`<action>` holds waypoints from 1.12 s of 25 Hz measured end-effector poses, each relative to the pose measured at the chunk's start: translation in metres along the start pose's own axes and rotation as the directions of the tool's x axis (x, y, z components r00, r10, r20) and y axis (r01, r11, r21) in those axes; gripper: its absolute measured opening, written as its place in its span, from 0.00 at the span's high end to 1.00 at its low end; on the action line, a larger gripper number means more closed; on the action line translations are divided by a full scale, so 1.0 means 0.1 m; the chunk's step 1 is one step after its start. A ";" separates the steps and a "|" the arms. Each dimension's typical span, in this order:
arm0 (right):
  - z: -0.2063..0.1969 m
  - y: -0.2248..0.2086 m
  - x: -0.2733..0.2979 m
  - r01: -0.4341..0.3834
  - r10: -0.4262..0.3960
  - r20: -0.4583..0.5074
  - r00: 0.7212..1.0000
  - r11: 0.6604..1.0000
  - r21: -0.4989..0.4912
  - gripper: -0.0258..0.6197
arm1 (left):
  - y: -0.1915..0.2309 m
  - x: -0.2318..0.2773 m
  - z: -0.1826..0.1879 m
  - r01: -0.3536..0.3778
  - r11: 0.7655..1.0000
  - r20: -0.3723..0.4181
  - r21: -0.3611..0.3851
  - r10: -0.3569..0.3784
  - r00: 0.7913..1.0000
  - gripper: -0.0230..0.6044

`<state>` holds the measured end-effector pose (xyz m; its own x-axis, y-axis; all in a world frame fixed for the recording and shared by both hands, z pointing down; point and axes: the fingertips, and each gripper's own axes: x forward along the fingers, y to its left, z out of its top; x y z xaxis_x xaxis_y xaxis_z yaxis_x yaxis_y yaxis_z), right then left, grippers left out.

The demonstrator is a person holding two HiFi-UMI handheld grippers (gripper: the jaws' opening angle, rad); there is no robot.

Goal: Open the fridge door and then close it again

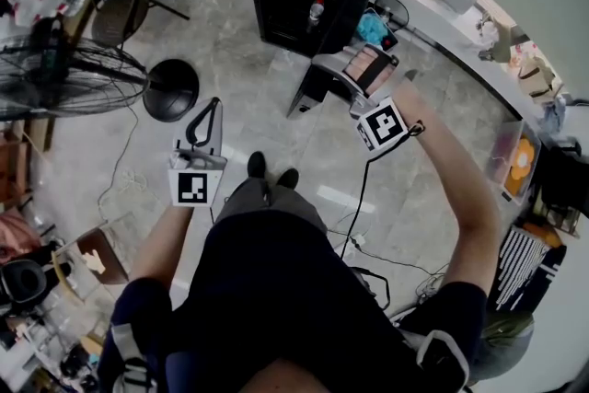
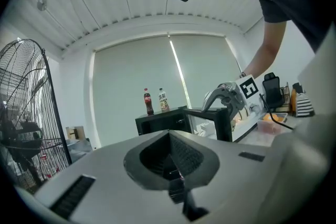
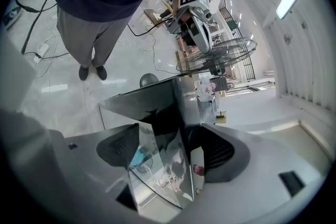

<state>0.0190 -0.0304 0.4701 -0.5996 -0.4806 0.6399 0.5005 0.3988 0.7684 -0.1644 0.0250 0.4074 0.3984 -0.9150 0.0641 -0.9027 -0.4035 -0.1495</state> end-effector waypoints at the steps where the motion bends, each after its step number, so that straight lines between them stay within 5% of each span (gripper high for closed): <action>1: 0.00 -0.01 0.01 0.001 -0.001 0.000 1.000 1.000 0.002 0.38 | 0.00 0.01 0.01 0.002 1.000 0.004 0.007 -0.002 1.000 0.93; 28: 0.07 -0.56 0.72 0.038 -0.028 -0.075 0.997 0.989 0.144 0.38 | 0.07 0.01 0.01 -0.028 0.999 -0.005 0.019 0.028 1.000 0.93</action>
<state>-0.0568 -0.0818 0.4729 -0.5646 -0.5486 0.6166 0.3820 0.4885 0.7845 -0.1707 0.0215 0.4053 0.3720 -0.9260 0.0644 -0.9102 -0.3775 -0.1703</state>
